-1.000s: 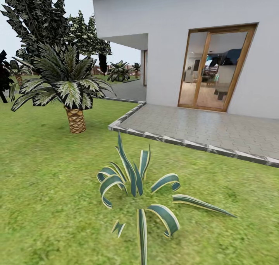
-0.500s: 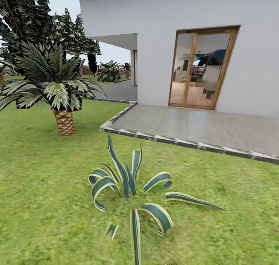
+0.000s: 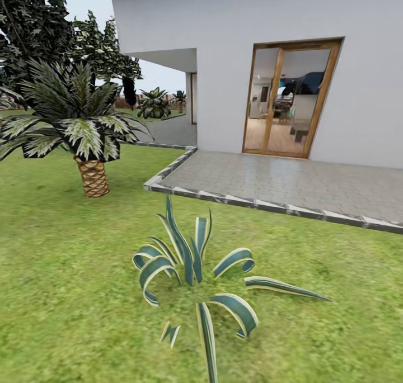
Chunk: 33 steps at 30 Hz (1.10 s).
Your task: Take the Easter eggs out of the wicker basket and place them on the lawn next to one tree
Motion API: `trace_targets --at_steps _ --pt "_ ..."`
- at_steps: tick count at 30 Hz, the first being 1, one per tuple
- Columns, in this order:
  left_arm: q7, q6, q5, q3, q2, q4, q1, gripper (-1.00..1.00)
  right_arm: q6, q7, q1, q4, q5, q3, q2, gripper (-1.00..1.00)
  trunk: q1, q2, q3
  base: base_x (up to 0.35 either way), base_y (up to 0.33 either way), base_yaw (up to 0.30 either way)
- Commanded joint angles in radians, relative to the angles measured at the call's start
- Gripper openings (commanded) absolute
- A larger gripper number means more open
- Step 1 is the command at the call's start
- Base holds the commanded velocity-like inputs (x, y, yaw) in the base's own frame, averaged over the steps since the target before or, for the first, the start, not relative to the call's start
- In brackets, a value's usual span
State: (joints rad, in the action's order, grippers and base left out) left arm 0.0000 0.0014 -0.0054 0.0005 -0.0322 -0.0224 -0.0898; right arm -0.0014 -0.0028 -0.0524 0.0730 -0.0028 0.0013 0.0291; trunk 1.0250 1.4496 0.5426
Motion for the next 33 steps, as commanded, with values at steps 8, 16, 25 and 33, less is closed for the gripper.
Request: trace_targets --at_steps 8,16,25,33 --pt "0.000 0.000 -0.001 0.001 0.000 -0.002 -0.001 1.00 0.000 0.000 -0.001 0.002 0.000 0.000 0.001 1.00 0.000 0.000 0.001 0.000 0.209 0.000" --pt "0.000 0.000 -0.001 0.001 0.000 -0.002 -0.001 1.00 -0.001 0.000 -0.001 0.002 -0.003 0.000 0.000 1.00 0.000 0.000 0.001 0.000 0.005 -0.130" --pt "0.000 0.000 -0.001 0.001 0.000 -0.002 -0.001 1.00 0.000 0.000 -0.001 0.002 -0.003 0.000 0.001 1.00 0.000 0.000 0.001 0.000 0.008 -0.244" --pt "0.000 0.000 -0.001 0.001 0.000 -0.002 -0.001 1.00 0.000 0.000 -0.001 0.002 -0.001 0.000 0.000 1.00 0.000 0.000 0.001 0.000 0.277 -0.017"
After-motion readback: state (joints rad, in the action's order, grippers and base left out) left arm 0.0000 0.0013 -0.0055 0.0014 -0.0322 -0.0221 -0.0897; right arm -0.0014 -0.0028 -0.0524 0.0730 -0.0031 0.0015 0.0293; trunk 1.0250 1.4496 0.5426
